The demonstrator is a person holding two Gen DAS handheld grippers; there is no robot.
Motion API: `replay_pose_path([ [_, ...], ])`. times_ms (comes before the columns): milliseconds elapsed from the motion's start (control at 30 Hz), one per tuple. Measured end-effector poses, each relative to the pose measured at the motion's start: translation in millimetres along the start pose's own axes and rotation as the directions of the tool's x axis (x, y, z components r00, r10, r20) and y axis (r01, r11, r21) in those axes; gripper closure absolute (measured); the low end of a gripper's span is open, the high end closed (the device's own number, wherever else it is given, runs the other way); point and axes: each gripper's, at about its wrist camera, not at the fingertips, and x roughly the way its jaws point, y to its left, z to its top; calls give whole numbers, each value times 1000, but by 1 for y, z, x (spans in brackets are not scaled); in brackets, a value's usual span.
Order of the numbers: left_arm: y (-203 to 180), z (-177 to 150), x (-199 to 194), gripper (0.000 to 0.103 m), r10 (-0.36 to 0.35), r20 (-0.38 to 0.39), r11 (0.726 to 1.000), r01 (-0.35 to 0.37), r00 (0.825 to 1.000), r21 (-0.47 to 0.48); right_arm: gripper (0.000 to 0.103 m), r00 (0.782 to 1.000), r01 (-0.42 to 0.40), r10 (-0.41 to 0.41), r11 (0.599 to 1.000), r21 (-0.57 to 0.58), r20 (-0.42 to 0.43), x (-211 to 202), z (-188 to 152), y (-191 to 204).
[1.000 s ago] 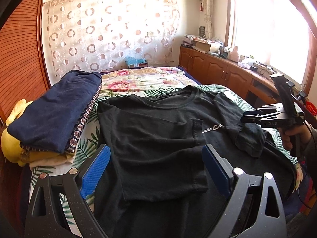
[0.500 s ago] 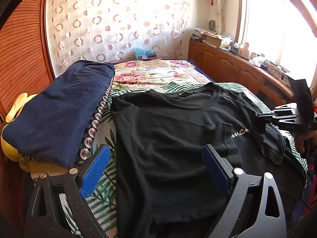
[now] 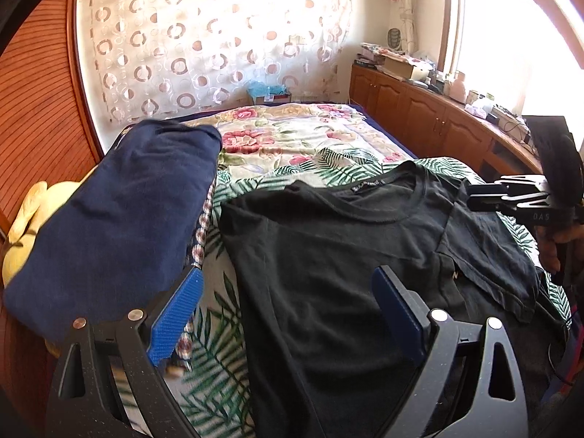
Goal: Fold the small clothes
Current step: 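Move the open left gripper toward the shirt collar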
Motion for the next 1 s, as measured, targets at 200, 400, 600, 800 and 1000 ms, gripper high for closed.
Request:
replay_pose_path([
  [200, 5, 20, 16, 26, -18, -32, 999, 19, 999, 31, 62, 983, 179, -178, 984, 10, -50, 8, -25, -39],
  [400, 10, 40, 46, 45, -22, -105, 999, 26, 994, 40, 62, 971, 231, -227, 971, 59, -72, 23, -34, -56],
  [600, 12, 44, 69, 55, 8, -175, 998, 1, 985, 55, 57, 969, 245, -243, 969, 45, -45, 30, -38, -53],
  [800, 11, 44, 89, 61, 47, -236, 996, -29, 971, 79, 44, 971, 234, -233, 972, 26, -53, 37, -39, -45],
  [1000, 9, 43, 107, 61, 102, -279, 992, -76, 955, 101, 42, 974, 224, -222, 974, 34, -51, 27, -39, -51],
])
